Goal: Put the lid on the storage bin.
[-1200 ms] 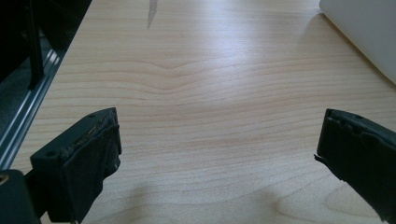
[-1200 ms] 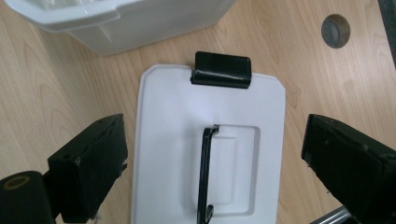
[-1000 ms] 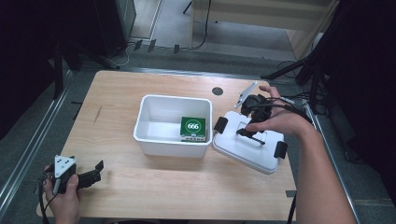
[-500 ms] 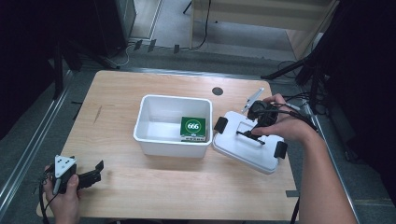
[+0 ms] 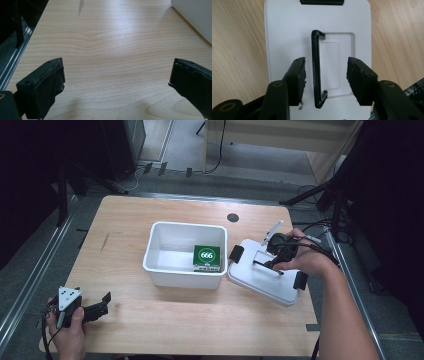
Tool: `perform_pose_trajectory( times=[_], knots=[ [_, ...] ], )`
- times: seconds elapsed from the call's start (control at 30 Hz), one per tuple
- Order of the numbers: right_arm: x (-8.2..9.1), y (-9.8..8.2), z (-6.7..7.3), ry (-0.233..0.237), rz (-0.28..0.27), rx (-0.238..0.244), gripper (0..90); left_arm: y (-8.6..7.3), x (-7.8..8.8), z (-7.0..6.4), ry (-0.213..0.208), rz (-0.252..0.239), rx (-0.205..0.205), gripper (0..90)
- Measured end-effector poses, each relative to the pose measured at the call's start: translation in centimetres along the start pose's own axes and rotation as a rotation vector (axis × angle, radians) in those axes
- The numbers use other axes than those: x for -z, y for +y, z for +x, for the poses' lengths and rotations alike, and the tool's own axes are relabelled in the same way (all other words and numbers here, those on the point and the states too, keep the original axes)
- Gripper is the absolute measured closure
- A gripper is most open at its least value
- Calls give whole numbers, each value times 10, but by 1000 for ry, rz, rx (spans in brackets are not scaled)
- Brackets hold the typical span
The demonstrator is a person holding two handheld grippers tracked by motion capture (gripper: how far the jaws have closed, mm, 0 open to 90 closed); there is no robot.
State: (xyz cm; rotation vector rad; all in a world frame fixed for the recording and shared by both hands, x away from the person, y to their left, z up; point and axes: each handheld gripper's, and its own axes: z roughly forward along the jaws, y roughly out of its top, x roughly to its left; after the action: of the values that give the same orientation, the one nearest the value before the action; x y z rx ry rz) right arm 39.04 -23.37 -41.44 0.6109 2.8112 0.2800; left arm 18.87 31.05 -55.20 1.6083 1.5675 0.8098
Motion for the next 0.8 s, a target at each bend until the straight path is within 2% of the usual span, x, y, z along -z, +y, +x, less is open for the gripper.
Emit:
perform_pose_trajectory(
  times=[0.07, 0.23, 0.43, 0.53, 0.63, 0.8],
  knots=[
    [-4, -2, -1, 12, 3, -8, 590, 0, 0, 0, 0, 0, 1, 2],
    [-13, -5, 1, 1, 37, 19, 667, 0, 0, 0, 2, 0, 0, 2],
    [-26, -7, 3, 2, 73, 18, 708, 0, 0, 0, 1, -1, 1, 2],
    [-31, -8, 2, -22, 78, 16, 718, 0, 0, 0, 3, -2, 2, 2],
    [-34, -8, 1, -11, 76, 5, 753, 0, 0, 0, 4, -3, 5, 2],
    [-39, -7, 2, 8, 91, 23, 824, 0, 0, 0, 4, -4, 6, 2]
  ],
)
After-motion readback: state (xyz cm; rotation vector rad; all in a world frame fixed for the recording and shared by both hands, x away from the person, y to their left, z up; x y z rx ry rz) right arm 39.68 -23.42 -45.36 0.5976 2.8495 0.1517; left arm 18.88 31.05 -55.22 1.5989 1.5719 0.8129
